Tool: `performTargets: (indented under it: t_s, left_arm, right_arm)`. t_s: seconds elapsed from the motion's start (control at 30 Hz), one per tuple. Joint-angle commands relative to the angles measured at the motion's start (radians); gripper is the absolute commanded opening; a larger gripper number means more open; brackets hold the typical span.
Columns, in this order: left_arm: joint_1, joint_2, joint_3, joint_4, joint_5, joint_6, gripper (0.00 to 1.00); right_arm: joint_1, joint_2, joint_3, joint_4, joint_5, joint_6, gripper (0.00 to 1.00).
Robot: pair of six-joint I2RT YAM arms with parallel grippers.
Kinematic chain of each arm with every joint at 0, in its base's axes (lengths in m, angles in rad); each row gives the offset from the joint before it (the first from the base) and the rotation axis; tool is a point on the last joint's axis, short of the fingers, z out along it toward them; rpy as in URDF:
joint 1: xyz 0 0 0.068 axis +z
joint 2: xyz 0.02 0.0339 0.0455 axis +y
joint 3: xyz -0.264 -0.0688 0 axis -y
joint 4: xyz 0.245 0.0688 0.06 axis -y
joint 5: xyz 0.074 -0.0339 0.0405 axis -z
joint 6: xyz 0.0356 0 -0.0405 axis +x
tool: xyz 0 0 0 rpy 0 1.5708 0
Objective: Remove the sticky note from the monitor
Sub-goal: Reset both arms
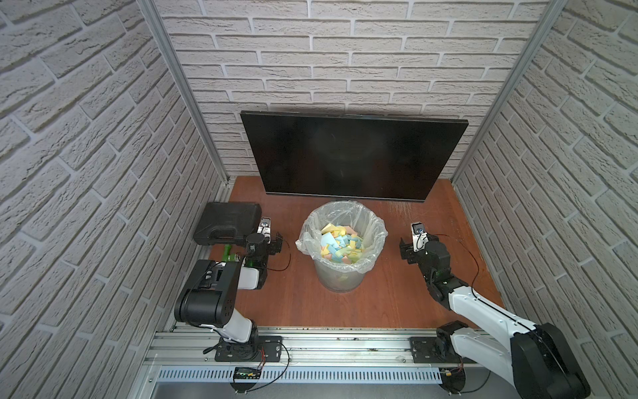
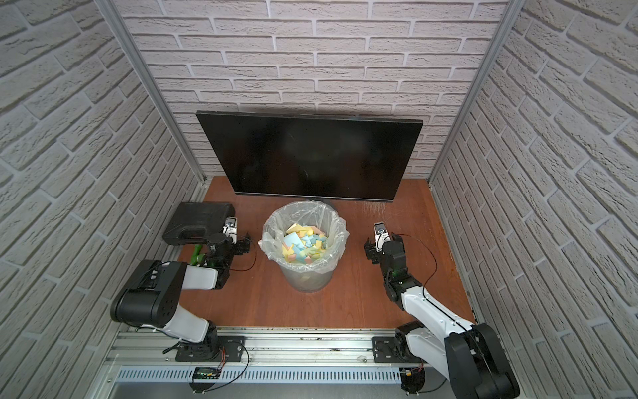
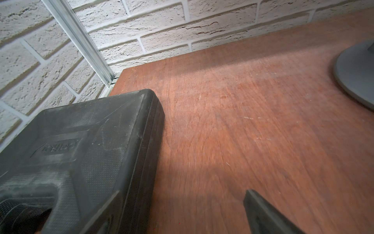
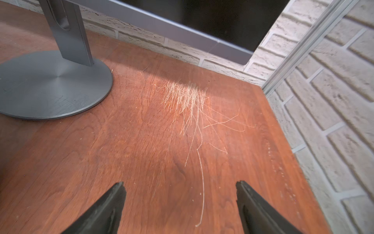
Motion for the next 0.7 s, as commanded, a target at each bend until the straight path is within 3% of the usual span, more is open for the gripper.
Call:
performTargets:
  t_s: [0.0, 0.4, 0.47, 0.53, 0.67]
  left_arm:
    - [0.008, 0.004, 0.015, 0.043, -0.001, -0.006, 0.98]
    - [0.013, 0.003, 0.02, 0.032, 0.006, -0.011, 0.98]
    - [0.015, 0.004, 0.021, 0.031, 0.006, -0.012, 0.98]
    - [0.016, 0.004, 0.024, 0.028, 0.01, -0.013, 0.98]
    - [0.018, 0.003, 0.023, 0.025, 0.011, -0.013, 0.98]
  right_arm:
    - [-0.044, 0.071, -0.016, 0.252, -0.078, 0.031, 0.88]
    - [-0.124, 0.472, -0.026, 0.647, -0.155, 0.031, 0.89]
    - [-0.127, 0.446, 0.002, 0.559, -0.148, 0.038, 0.91]
    - [-0.143, 0.429, 0.053, 0.433, -0.161, 0.055, 1.0]
    - [-0.151, 0.447, 0.07, 0.436, -0.109, 0.087, 0.99]
